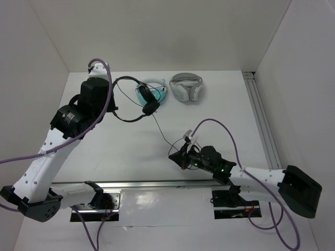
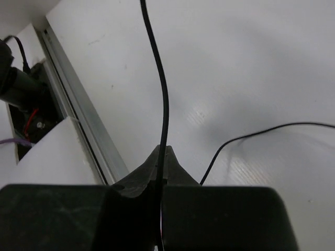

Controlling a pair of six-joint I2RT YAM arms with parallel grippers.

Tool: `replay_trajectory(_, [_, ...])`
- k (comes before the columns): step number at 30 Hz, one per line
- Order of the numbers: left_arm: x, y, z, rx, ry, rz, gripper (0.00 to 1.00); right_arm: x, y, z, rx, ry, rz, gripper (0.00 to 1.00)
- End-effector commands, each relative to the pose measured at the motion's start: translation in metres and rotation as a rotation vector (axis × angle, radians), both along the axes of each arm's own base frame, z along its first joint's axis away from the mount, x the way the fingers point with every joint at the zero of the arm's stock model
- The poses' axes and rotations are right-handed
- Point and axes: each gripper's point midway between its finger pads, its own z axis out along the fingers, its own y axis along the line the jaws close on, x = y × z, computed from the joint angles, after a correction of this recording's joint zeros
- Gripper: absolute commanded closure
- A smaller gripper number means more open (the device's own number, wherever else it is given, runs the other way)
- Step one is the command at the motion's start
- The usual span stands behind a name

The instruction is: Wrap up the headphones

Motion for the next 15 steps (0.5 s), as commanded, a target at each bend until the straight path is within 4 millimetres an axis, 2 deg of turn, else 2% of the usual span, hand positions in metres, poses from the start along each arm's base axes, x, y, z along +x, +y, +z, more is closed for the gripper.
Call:
replay_trajectory(1, [0.019,0.018,0.005,-0.031,-0.047,0.055,1.00,0.003,-0.019,0.012,-0.051,-0.045,-0.093,1.00])
replay_trajectory(3, [0.023,0.027,-0.008,-0.047,-0.019,0.086,1.00,-0.006,-0.023,0.028,-0.045,-0.055,-0.084,1.00])
replay_trajectory(6, [0.030,0.039,-0.017,-0.076,0.008,0.123,1.00,-0.017,-0.023,0.056,-0.014,-0.081,-0.074,1.00])
replay_trajectory(7, [0.030,0.038,-0.017,-0.086,0.008,0.127,1.00,-0.026,-0.022,0.054,-0.037,-0.073,-0.051,1.00])
replay_trajectory(8, [0.035,0.044,-0.024,-0.071,0.030,0.163,1.00,-0.026,-0.023,0.063,-0.029,-0.082,-0.063,1.00])
replay_trajectory(9, [0.036,0.042,-0.030,-0.085,0.050,0.177,1.00,-0.031,-0.023,0.062,-0.047,-0.078,-0.053,1.00])
replay_trajectory(11, [0.036,0.052,-0.036,-0.091,0.075,0.218,1.00,-0.033,-0.023,0.064,-0.058,-0.077,-0.052,1.00])
replay_trajectory(14, [0.041,0.055,-0.052,-0.111,0.114,0.226,1.00,-0.032,-0.021,0.074,-0.059,-0.076,-0.052,1.00])
replay_trajectory(15, [0.042,0.054,-0.059,-0.104,0.132,0.227,1.00,-0.031,-0.020,0.072,-0.079,-0.068,-0.051,1.00])
